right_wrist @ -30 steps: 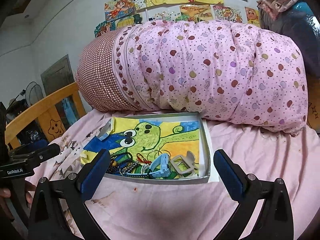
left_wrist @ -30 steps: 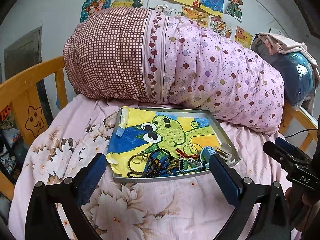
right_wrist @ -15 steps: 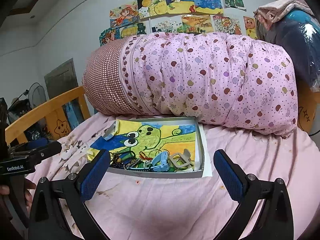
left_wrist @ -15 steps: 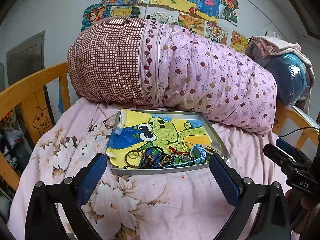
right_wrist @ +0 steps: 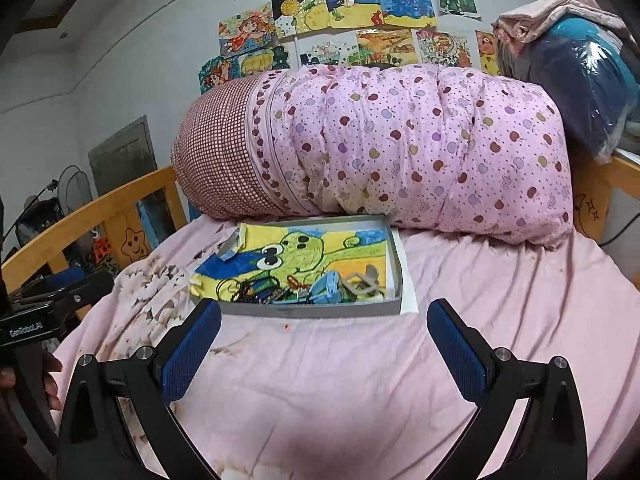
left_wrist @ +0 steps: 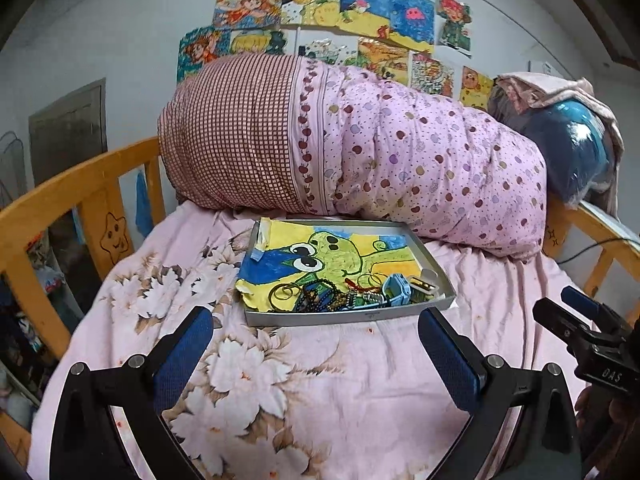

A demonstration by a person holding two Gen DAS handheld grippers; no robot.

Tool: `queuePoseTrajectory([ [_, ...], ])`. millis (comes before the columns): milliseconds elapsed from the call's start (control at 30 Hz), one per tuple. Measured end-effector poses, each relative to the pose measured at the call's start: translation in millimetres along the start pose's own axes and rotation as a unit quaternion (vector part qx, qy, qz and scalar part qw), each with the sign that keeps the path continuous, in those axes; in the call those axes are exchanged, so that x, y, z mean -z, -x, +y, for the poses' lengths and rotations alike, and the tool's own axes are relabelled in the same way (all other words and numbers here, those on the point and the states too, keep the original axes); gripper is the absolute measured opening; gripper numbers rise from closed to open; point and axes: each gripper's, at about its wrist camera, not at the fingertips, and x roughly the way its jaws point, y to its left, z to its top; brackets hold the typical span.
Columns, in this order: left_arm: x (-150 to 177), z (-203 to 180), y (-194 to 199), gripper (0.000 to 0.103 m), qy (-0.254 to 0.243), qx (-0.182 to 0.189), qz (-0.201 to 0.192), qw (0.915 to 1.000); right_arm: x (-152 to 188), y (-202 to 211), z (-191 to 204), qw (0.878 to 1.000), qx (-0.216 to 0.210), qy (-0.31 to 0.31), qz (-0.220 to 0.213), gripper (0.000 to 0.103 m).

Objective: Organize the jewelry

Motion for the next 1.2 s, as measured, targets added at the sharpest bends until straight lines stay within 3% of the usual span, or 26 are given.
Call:
queuePoseTrajectory([
  [200,14,-6,25,0.103,-0.023,0.003,-0.014,0.9996,10,16,3,1.000,0.007,0.001,0.004,0.101],
  [467,31,-3,32,0.103,-0.014,0.003,0.000,0.9999,25,31,2,1.000,0.019,-0.006,0.010,0.101],
  [800,49,2,10,0.103,-0.009,-0.007,0.021,0.9997,47,11,4,0.999,0.019,0.003,0.038,0.101],
  [1200,67,12,-20,0.103,-0.011,-0.014,0.028,0.9995,62,-15,12,0.999,0.019,0.012,0.043,0.101],
])
